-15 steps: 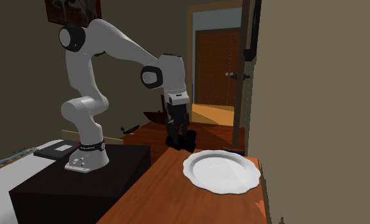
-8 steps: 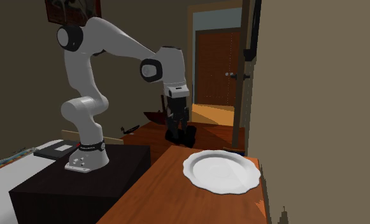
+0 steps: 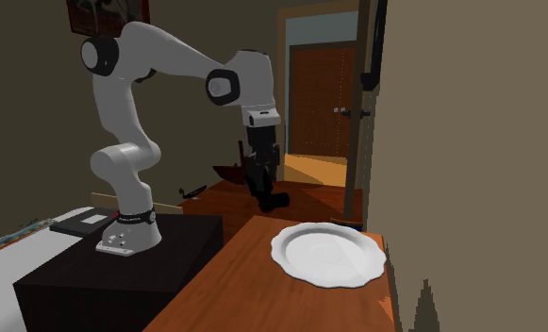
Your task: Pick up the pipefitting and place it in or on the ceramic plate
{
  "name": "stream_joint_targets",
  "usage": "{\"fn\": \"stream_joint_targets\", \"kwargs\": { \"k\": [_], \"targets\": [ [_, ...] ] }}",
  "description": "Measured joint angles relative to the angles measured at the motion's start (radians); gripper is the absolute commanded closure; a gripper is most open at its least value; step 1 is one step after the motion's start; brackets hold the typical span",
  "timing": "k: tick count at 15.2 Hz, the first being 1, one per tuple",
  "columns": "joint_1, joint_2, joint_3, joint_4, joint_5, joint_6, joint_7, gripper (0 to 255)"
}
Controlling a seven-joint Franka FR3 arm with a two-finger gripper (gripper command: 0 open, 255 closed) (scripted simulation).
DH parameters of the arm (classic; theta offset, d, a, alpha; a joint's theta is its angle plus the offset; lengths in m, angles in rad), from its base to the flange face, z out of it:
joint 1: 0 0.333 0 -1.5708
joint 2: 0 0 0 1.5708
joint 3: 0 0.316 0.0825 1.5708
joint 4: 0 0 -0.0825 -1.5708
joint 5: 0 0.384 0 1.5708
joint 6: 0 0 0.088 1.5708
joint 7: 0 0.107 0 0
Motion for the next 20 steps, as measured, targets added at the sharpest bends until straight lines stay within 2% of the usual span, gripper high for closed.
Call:
{"fn": "stream_joint_targets", "kwargs": {
  "k": [3, 7, 14, 20],
  "targets": [
    [0.001, -0.004, 0.002, 0.035, -0.002, -0.039, 0.006, 255],
    [-0.014, 0.095, -0.020, 0.164, 0.016, -0.073, -0.037, 255],
    [-0.069, 0.371, -0.054, 0.521, 0.076, -0.166, -0.130, 255],
    [-0.142, 0.640, -0.057, 0.922, 0.126, -0.307, -0.177, 255]
  ]
}}
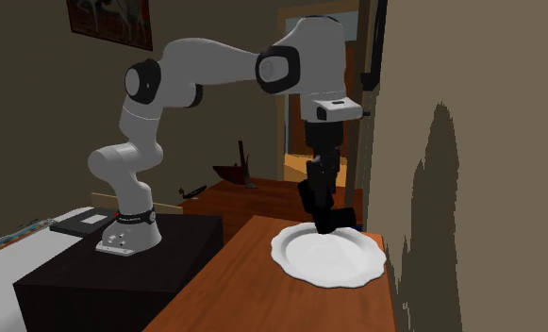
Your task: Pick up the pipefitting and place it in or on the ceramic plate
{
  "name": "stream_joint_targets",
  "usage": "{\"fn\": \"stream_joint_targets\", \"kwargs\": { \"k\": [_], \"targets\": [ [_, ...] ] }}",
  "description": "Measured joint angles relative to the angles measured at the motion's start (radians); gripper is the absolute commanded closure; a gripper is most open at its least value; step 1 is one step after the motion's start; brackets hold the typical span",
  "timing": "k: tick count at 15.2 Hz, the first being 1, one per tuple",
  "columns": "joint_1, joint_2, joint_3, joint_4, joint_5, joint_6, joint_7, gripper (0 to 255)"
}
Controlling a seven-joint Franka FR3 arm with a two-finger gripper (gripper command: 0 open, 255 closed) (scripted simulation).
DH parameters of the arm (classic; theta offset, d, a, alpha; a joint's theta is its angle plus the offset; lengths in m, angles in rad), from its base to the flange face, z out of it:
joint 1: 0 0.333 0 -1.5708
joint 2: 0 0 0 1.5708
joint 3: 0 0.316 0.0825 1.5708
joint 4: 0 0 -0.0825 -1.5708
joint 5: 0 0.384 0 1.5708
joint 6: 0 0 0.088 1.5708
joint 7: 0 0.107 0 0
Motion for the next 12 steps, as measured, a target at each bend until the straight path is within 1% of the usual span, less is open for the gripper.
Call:
{"fn": "stream_joint_targets", "kwargs": {
  "k": [3, 12],
  "targets": [
    [-0.006, 0.027, 0.002, 0.016, 0.005, 0.010, -0.005, 255],
    [-0.001, 0.035, 0.004, -0.072, 0.012, 0.122, -0.017, 255]
  ]
}}
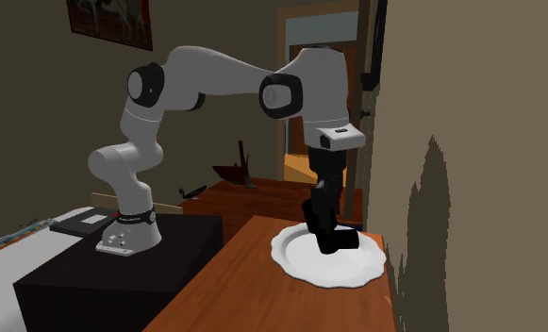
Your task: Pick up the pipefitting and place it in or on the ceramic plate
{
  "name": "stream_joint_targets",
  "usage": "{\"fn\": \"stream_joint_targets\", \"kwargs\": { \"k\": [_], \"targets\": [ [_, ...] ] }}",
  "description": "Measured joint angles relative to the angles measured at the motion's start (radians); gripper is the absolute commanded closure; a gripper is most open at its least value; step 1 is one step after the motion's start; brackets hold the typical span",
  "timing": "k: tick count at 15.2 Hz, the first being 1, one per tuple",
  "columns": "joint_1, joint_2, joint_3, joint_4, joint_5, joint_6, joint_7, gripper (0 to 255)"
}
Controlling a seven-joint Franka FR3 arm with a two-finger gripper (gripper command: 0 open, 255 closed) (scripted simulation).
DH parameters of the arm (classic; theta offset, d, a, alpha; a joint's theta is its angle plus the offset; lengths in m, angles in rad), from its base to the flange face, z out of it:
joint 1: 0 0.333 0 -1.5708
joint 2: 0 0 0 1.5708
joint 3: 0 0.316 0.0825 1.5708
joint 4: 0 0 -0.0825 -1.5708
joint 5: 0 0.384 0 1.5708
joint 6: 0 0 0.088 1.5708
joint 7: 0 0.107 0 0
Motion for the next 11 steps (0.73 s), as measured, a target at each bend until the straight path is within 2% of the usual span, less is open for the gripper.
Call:
{"fn": "stream_joint_targets", "kwargs": {
  "k": [4, 8, 9, 11],
  "targets": [
    [-0.001, -0.006, -0.002, -0.042, 0.000, 0.045, -0.007, 255],
    [-0.001, 0.000, -0.002, -0.034, 0.000, 0.040, -0.005, 255],
    [-0.002, 0.004, -0.002, -0.027, 0.001, 0.035, -0.005, 0],
    [-0.002, 0.015, 0.000, -0.019, 0.002, 0.027, -0.005, 0]
  ]
}}
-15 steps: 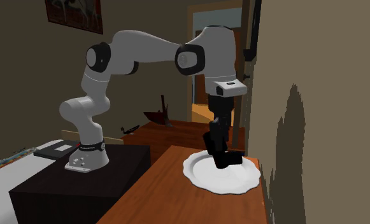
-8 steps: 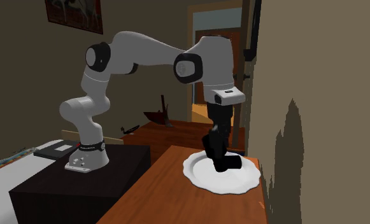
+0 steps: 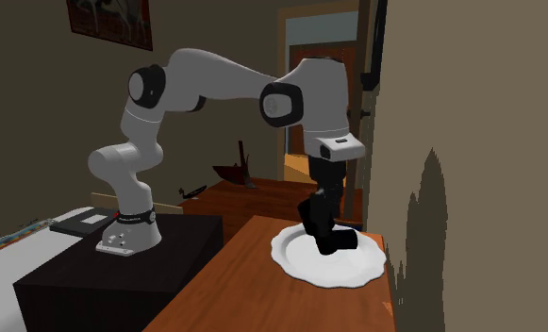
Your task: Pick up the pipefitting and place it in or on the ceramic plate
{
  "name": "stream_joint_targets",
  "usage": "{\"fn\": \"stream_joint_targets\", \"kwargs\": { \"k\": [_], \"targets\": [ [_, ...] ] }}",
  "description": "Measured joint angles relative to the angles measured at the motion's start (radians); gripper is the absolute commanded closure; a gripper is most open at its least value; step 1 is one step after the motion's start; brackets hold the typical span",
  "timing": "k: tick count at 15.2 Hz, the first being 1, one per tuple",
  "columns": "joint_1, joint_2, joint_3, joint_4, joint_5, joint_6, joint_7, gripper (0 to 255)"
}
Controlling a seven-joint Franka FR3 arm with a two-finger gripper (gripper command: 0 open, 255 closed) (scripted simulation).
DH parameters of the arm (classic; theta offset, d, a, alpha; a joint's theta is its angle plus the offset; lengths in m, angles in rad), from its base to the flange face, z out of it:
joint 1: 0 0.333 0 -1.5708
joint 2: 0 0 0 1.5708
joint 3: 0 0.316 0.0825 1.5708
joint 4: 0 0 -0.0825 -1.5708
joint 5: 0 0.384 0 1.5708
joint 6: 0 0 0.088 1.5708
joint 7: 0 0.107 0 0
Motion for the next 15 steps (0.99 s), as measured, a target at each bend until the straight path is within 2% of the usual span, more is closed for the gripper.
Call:
{"fn": "stream_joint_targets", "kwargs": {
  "k": [5, 9, 15],
  "targets": [
    [0.003, -0.010, 0.000, -0.008, -0.002, -0.007, 0.002, 0],
    [-0.003, -0.028, -0.003, 0.056, -0.007, -0.092, 0.006, 0],
    [-0.004, -0.032, -0.004, 0.061, -0.008, -0.102, 0.007, 0]
  ]
}}
